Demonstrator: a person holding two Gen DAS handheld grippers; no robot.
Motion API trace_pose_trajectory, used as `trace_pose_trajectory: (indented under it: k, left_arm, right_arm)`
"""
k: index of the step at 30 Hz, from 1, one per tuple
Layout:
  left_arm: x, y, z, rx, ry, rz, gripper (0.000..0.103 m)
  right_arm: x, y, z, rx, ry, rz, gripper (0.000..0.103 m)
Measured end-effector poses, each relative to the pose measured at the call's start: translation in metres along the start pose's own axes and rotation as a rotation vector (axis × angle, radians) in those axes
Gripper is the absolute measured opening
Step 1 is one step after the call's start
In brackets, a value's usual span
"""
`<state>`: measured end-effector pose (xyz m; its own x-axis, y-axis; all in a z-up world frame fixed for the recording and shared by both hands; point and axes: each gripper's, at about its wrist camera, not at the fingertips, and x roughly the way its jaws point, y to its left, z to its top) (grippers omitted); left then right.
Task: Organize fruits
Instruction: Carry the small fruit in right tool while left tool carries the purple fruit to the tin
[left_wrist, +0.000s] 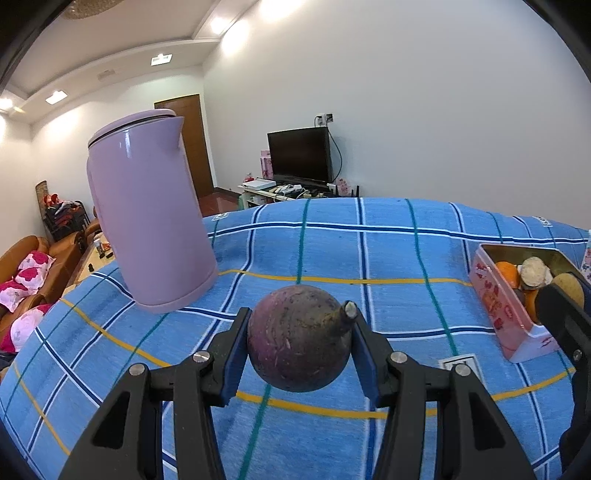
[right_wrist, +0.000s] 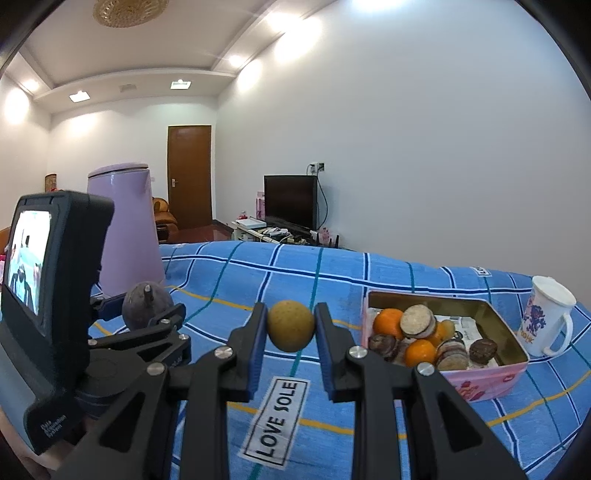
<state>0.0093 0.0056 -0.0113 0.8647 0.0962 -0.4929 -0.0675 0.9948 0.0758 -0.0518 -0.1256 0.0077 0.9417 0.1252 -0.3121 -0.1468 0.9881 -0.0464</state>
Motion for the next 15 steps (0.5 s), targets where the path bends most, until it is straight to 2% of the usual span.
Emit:
trace_pose_trajectory:
  k: [7,12,15]
  left_arm:
    - [-0.007,-0.016,0.0,0.006,0.003,-0.043,0.053]
    - [-0.014,-0.029,0.002,0.016,0.005,-0.081,0.053]
    - [-0.019,-0.039,0.003,0.028,-0.005,-0.099,0.053]
  right_arm:
    - [-0.01,-0.017,-0.005,0.003,-0.003,-0.005,0.028]
    - [-0.022,-0.041,-0.006,0.057,-0.026,0.048,0.028]
    - [-0.028,-0.052,-0.006,0.068,-0.039,0.044,0.028]
